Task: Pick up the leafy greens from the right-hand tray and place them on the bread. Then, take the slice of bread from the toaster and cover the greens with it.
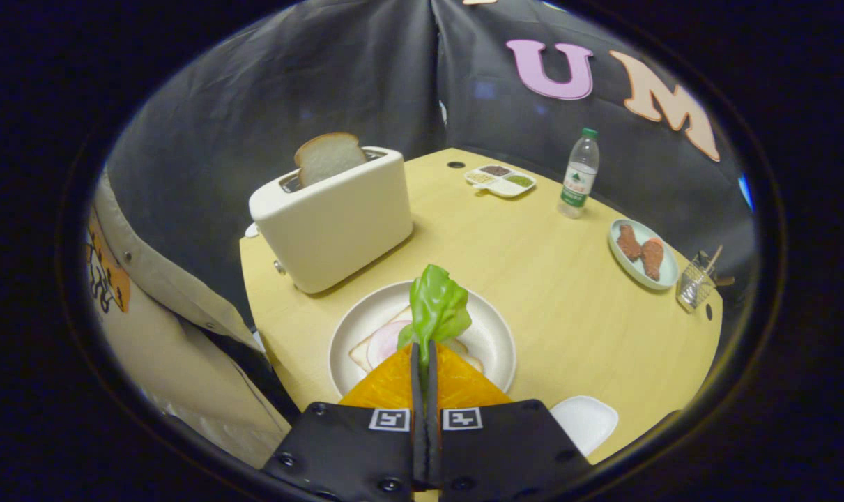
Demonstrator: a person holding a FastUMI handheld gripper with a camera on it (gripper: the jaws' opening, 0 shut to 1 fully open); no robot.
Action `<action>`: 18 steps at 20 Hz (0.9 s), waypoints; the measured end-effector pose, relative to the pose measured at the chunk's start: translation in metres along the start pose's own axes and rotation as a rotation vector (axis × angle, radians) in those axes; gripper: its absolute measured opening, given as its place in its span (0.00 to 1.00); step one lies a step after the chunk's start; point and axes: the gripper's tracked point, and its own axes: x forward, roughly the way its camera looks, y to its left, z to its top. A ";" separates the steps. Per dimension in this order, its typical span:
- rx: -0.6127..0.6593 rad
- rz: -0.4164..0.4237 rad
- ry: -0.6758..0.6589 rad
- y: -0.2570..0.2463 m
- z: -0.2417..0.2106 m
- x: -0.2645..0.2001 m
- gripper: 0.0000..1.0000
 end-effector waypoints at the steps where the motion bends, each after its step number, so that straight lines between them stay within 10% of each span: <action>1: -0.011 0.014 0.010 0.006 -0.002 0.004 0.03; 5: -0.039 0.052 0.051 0.017 -0.007 0.022 0.04; 14: -0.075 0.010 0.141 0.001 -0.017 0.041 0.41; 18: -0.074 0.007 0.107 0.007 0.002 0.035 0.87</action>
